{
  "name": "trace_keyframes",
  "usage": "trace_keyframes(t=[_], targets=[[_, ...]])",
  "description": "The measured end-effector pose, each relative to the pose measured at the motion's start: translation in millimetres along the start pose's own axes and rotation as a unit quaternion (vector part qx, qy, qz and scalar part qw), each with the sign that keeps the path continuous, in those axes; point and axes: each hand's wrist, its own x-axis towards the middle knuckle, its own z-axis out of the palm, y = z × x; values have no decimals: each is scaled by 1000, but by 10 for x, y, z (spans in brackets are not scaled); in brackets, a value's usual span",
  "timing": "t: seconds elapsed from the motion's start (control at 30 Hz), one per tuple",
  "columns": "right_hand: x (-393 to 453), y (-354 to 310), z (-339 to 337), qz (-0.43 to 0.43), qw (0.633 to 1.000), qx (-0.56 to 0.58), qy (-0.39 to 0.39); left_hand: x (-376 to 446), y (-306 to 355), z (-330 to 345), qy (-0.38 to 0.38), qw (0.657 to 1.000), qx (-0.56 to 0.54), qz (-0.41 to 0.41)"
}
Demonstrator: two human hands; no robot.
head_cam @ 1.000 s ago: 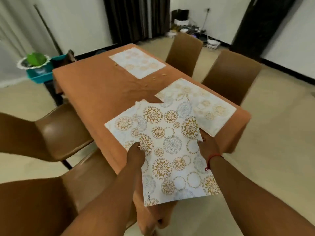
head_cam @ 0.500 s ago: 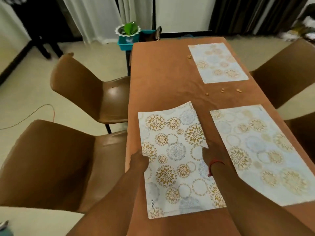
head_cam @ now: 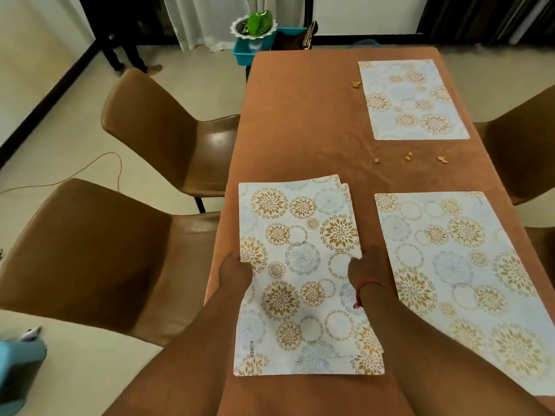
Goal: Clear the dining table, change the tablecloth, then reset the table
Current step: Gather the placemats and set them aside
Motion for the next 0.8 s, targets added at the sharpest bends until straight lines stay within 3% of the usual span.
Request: trace_keyframes(t=[0.13, 0.33, 0.63, 0.8], targets=[[-44, 42, -24, 9, 997, 75, -27, 20, 116, 53, 20, 999, -36, 35], [-19, 296, -454, 36, 992, 111, 54, -69, 481, 436, -54, 986, -114, 109], [394, 1213, -1499, 88, 976, 162, 117, -695, 964, 1521, -172, 974, -92, 111], [965, 1717, -1905, 96, 978, 156, 102, -1060, 1105, 2230, -151, 981, -75, 92]])
